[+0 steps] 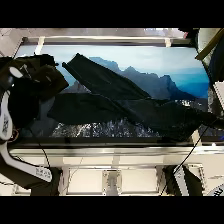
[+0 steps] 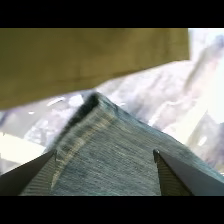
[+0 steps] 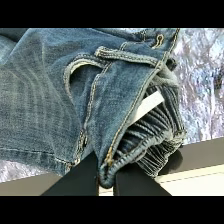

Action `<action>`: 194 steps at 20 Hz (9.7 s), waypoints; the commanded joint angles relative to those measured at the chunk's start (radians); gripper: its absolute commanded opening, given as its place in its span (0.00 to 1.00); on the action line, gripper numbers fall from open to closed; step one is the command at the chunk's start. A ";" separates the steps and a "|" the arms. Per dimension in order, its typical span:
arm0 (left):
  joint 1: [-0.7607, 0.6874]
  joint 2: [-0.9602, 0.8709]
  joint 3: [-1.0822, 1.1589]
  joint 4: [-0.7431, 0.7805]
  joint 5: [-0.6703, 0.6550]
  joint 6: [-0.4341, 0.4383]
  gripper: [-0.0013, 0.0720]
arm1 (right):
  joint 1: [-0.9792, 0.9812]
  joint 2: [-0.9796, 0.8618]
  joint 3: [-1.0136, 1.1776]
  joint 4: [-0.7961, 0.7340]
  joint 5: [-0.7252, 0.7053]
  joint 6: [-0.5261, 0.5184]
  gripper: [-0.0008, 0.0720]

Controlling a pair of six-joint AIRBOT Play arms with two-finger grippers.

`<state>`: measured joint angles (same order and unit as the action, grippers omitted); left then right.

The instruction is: Fold the clothes and pants, and hang the long-sleeved shirts on hangers.

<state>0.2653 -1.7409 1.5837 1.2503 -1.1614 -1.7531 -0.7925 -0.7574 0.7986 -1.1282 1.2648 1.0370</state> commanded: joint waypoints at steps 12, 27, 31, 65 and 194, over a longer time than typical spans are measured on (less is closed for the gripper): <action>-0.091 -0.343 0.389 0.067 -0.301 0.091 0.74 | 0.000 0.000 0.000 0.007 -0.055 0.001 0.07; -0.035 0.026 0.486 0.074 0.008 0.199 0.04 | -0.001 0.000 0.344 0.005 -0.160 -0.002 0.06; 0.040 0.266 0.354 0.187 -0.004 0.198 0.04 | -0.002 0.017 0.440 -0.044 0.054 -0.029 0.06; -0.244 -0.421 0.597 0.013 0.281 -0.013 0.97 | -0.010 -0.338 0.139 0.010 0.053 0.137 0.80; -0.054 0.096 0.375 0.214 0.414 0.147 0.04 | 0.226 -0.858 0.745 0.053 0.347 0.214 0.79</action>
<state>0.2176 -1.6501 2.0094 1.4658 -0.7357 -1.6073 -0.5629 -1.5852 1.5738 -1.0492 1.5257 1.1885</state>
